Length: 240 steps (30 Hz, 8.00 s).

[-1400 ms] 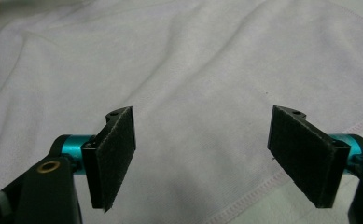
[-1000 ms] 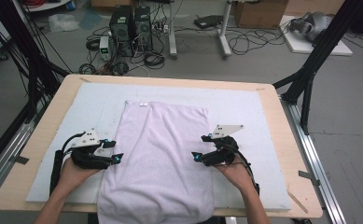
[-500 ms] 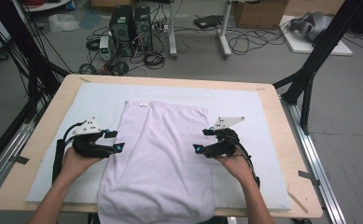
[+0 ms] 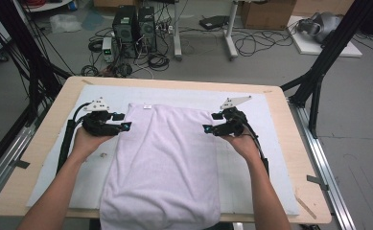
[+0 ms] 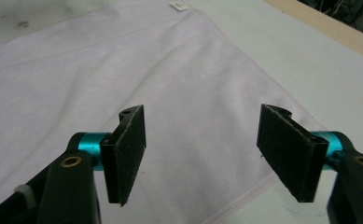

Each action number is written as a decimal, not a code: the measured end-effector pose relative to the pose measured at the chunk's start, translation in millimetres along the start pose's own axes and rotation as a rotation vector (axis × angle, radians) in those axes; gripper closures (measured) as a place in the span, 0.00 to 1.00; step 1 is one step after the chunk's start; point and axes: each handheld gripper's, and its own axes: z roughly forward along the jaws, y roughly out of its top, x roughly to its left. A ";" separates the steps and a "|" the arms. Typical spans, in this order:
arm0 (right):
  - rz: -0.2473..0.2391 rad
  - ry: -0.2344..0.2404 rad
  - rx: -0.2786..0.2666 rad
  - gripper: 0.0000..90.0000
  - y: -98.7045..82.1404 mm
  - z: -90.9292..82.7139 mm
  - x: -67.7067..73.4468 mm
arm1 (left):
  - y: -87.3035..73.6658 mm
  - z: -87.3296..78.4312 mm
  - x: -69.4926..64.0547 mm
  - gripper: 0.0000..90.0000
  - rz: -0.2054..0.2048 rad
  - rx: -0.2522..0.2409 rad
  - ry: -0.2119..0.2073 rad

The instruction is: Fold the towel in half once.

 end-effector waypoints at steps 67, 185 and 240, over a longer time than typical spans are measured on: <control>0.046 0.082 -0.060 0.65 -52.5 -47.1 50.3 | -54.1 -57.8 -28.8 0.66 -0.004 0.028 0.021; -0.020 -0.129 -0.029 0.93 70.2 -49.3 -33.6 | 93.2 -11.1 30.5 0.93 0.050 0.060 0.237; 0.065 0.108 0.053 0.94 -47.1 2.0 22.9 | -37.4 -15.6 -13.4 1.00 0.053 0.161 -0.034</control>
